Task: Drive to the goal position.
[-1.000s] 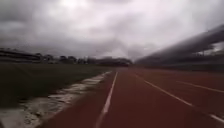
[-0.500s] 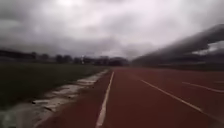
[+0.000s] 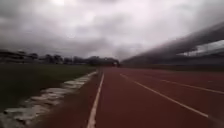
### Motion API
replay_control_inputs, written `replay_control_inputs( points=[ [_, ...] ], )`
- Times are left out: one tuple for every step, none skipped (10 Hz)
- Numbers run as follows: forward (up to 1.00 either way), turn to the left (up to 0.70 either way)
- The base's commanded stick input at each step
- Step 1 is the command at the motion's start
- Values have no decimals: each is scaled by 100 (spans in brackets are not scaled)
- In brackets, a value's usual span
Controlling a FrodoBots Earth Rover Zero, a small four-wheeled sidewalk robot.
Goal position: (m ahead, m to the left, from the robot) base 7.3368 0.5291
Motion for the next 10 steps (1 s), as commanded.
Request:
replay_control_inputs(
  points=[
    [70,0],
    [70,0],
    [70,0],
    [70,0],
    [70,0],
    [70,0],
    [70,0],
    [70,-6],
    [70,-19],
    [70,-30]
  ],
)
